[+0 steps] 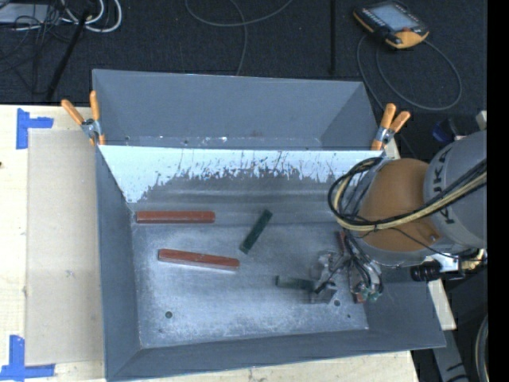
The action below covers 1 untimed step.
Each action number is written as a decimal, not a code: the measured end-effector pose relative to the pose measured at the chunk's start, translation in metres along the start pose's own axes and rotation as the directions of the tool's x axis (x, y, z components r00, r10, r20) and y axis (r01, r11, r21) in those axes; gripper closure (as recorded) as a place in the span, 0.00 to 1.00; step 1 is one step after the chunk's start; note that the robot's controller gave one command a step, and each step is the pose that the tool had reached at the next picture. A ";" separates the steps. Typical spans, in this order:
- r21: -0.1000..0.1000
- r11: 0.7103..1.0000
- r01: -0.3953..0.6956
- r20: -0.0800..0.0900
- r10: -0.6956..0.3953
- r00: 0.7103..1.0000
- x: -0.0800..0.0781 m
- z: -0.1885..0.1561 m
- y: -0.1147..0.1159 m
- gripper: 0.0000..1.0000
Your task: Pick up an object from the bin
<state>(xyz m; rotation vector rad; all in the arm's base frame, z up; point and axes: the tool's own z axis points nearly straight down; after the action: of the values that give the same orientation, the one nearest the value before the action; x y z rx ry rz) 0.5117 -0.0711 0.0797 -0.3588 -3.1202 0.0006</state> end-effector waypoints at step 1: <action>0.000 1.000 0.001 0.000 -0.001 1.000 0.000 0.000 0.000 1.00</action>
Offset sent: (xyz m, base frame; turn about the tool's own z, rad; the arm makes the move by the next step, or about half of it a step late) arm -0.0212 -0.0071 0.1263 0.0151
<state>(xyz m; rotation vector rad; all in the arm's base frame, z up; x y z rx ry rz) 0.5116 -0.0709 0.0796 -0.3574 -3.1201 0.0007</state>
